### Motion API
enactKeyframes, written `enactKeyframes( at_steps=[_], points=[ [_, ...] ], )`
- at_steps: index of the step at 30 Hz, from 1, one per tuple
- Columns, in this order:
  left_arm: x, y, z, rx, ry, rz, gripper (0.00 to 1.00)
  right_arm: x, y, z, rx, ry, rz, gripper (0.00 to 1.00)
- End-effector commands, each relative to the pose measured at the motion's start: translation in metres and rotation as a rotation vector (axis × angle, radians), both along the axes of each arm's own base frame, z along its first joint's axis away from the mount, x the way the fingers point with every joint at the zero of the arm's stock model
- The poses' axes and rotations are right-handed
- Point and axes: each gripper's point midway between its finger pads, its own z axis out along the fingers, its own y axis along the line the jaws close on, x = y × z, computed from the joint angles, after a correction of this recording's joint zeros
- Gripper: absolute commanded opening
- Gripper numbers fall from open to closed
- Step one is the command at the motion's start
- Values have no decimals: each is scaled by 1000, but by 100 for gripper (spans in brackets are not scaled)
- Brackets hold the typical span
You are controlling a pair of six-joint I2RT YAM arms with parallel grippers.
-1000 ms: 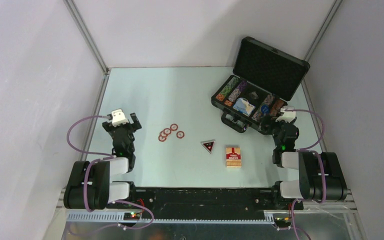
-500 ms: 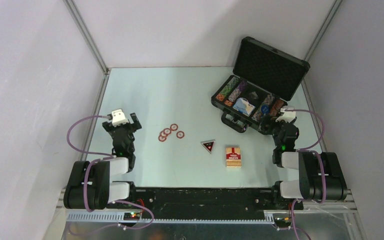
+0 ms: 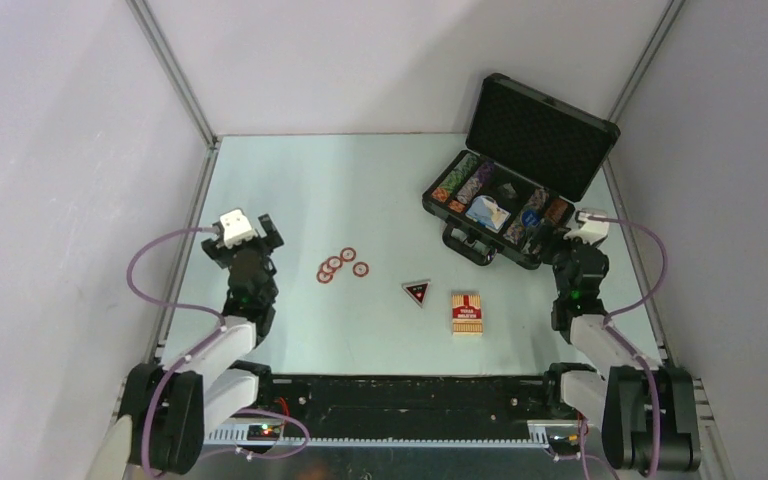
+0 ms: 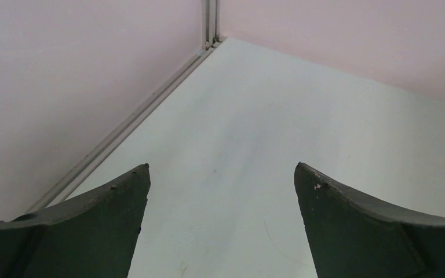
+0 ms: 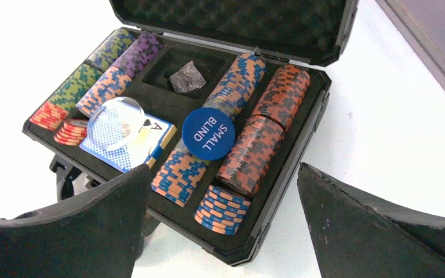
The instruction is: Pack up texas hold em set
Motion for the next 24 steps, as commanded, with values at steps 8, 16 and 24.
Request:
enactKeyframes(
  at_steps=[8,16,24],
  points=[
    [-3,0,49,-279,143,183,98,-25,-19,53,286,28,-251,100],
    [-6,-20,49,-595,135,21,98,-49,-5,73,420,55,-110,100],
    [-3,-33,49,-671,273,-48,98,-52,-1,66,393,192,-103,100]
  ],
)
